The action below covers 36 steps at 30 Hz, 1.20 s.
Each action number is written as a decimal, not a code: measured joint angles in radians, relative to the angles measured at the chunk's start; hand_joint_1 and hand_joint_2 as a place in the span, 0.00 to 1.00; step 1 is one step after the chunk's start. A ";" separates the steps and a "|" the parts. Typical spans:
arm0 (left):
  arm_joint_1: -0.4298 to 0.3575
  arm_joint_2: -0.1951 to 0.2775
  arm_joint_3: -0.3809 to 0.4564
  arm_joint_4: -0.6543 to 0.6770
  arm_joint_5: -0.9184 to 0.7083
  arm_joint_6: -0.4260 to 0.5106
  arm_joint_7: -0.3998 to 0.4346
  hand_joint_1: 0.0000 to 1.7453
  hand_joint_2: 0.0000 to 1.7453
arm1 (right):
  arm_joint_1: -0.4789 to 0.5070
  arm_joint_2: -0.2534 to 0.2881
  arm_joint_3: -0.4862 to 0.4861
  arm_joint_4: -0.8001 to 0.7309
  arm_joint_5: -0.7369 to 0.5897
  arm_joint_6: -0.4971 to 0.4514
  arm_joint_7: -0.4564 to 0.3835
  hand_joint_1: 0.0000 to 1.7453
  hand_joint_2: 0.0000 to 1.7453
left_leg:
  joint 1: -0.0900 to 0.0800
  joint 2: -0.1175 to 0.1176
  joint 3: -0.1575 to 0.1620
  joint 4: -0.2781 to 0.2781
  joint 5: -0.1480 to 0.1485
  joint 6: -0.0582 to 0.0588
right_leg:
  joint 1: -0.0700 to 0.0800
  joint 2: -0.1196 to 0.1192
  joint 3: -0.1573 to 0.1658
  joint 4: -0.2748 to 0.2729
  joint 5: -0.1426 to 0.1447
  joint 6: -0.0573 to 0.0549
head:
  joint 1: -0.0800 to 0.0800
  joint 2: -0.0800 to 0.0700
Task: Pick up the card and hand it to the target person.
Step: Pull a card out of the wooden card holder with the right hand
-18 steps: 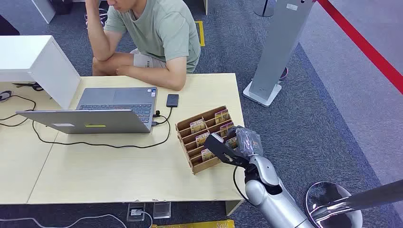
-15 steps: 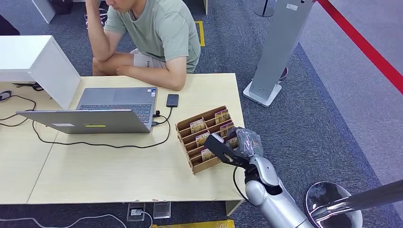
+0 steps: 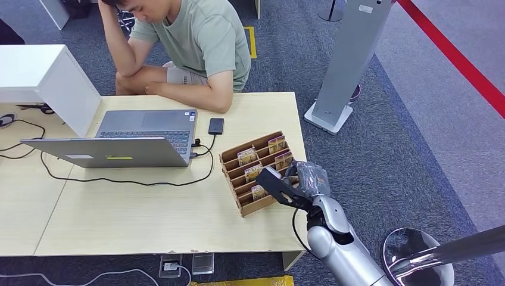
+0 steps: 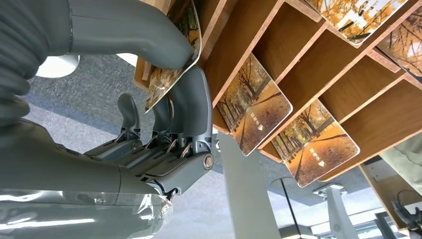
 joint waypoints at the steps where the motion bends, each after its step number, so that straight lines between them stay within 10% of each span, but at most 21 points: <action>1: 0.000 0.000 0.000 0.000 0.000 0.000 0.000 0.00 1.00 | 0.000 0.000 0.000 0.000 0.000 0.000 0.000 0.72 1.00 | 0.000 0.000 0.000 0.000 0.000 0.000 | 0.000 0.000 0.000 0.000 0.000 0.000 | 0.000 0.000; 20: 0.001 0.000 0.001 0.000 0.012 -0.004 -0.002 0.00 1.00 | -0.002 0.000 0.000 0.000 -0.011 0.010 -0.005 0.95 1.00 | 0.000 0.000 0.000 0.000 0.000 0.000 | 0.000 0.000 0.000 0.000 0.000 0.000 | 0.000 0.000; 36: 0.002 0.000 0.005 0.000 0.019 -0.013 -0.023 0.00 1.00 | -0.005 -0.001 0.000 -0.004 -0.047 -0.014 -0.080 0.95 1.00 | 0.000 0.000 0.000 0.000 0.000 0.000 | 0.000 0.000 0.000 0.000 0.000 0.000 | 0.000 0.000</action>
